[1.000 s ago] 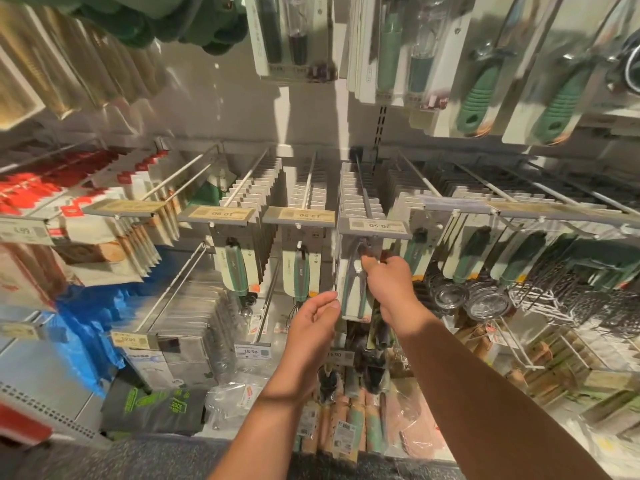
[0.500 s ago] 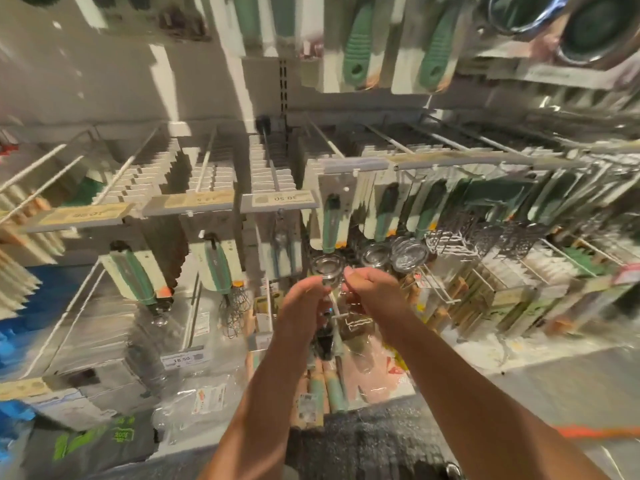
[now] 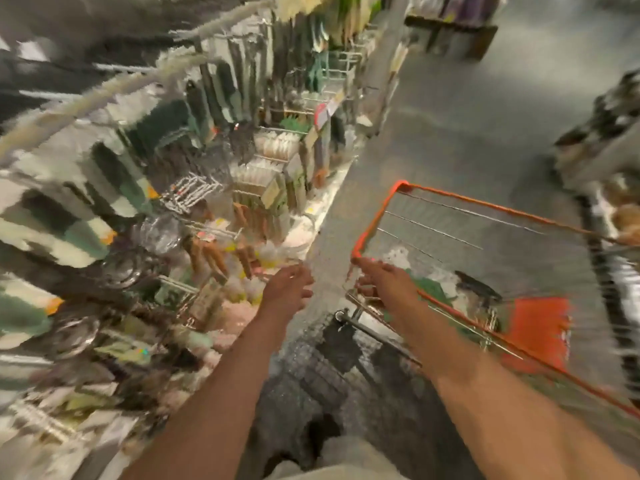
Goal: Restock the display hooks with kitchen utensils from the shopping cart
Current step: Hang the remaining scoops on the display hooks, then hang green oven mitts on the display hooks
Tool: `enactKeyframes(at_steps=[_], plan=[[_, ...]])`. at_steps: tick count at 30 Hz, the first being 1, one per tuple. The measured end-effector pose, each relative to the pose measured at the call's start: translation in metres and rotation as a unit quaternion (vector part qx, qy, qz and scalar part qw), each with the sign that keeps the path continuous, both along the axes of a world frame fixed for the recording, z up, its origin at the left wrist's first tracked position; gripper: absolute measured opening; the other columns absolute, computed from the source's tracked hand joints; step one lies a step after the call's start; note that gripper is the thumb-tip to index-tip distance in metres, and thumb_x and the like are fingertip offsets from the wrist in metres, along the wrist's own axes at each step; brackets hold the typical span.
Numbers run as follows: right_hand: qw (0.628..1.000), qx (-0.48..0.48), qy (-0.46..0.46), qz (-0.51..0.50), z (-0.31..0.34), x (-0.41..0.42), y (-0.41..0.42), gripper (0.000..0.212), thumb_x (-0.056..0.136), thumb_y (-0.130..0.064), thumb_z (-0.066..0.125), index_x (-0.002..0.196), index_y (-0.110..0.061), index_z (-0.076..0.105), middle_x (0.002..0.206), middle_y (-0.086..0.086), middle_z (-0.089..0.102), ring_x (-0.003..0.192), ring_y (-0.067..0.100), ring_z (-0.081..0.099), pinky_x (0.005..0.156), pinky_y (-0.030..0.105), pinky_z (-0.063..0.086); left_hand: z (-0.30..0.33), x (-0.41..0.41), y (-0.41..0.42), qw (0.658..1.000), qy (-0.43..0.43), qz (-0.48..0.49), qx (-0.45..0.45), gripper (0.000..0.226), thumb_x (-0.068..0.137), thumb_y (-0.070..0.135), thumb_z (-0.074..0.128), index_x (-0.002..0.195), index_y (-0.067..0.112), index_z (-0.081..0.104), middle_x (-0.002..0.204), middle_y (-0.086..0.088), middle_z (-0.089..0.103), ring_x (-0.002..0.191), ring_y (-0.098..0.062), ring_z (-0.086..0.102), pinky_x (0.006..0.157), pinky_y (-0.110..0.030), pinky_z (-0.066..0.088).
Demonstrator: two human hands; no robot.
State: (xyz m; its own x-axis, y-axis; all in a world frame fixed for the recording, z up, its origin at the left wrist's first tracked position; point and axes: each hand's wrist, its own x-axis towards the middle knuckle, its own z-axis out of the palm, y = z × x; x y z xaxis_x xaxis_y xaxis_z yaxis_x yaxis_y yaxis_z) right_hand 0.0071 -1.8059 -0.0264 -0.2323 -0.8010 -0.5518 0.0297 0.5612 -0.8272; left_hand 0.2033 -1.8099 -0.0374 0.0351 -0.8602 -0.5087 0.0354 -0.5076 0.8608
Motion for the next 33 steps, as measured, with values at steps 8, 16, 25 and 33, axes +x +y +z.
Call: enactKeyframes(at_steps=[8,16,25,33], plan=[[0.988,0.077,0.058,-0.124,-0.029,-0.14,0.042,0.032,0.098,-0.037,0.061,0.096,-0.006,0.066,0.085,0.009,0.069,0.067,0.02,0.058,0.055,0.03,0.043,-0.031,-0.104,-0.02,0.98,-0.085,-0.18,0.004,0.017,0.1,0.035,0.064,0.113,0.025,0.067,0.109,-0.006,0.074,0.083,-0.017,0.065,0.077,-0.032,0.048],[0.981,0.086,0.108,-0.136,-0.055,-0.256,0.027,0.028,0.102,-0.045,0.06,0.106,-0.017,0.061,0.1,0.007,0.07,0.083,0.022,0.067,0.077,0.04,0.059,-0.045,-0.211,-0.067,0.976,-0.102,-0.189,0.023,0.011,0.105,0.025,0.058,0.109,0.018,0.065,0.1,-0.005,0.07,0.076,-0.017,0.062,0.07,-0.034,0.048],[0.972,0.184,0.113,-0.09,-0.112,-0.317,-0.009,0.035,0.102,-0.046,0.057,0.105,-0.011,0.063,0.086,0.003,0.067,0.066,0.017,0.06,0.056,0.026,0.045,-0.088,-0.275,-0.117,0.957,-0.16,-0.23,0.078,0.01,0.1,0.027,0.059,0.1,0.02,0.066,0.103,-0.006,0.07,0.088,-0.022,0.065,0.074,-0.037,0.049],[0.951,0.269,0.112,-0.102,-0.151,-0.328,-0.05,0.037,0.103,-0.047,0.055,0.095,-0.012,0.063,0.101,0.015,0.075,0.089,0.033,0.072,0.07,0.036,0.054,-0.151,-0.282,-0.19,0.907,-0.243,-0.312,0.146,0.02,0.1,0.016,0.055,0.081,0.018,0.057,0.089,-0.01,0.062,0.082,-0.023,0.061,0.067,-0.03,0.04]])
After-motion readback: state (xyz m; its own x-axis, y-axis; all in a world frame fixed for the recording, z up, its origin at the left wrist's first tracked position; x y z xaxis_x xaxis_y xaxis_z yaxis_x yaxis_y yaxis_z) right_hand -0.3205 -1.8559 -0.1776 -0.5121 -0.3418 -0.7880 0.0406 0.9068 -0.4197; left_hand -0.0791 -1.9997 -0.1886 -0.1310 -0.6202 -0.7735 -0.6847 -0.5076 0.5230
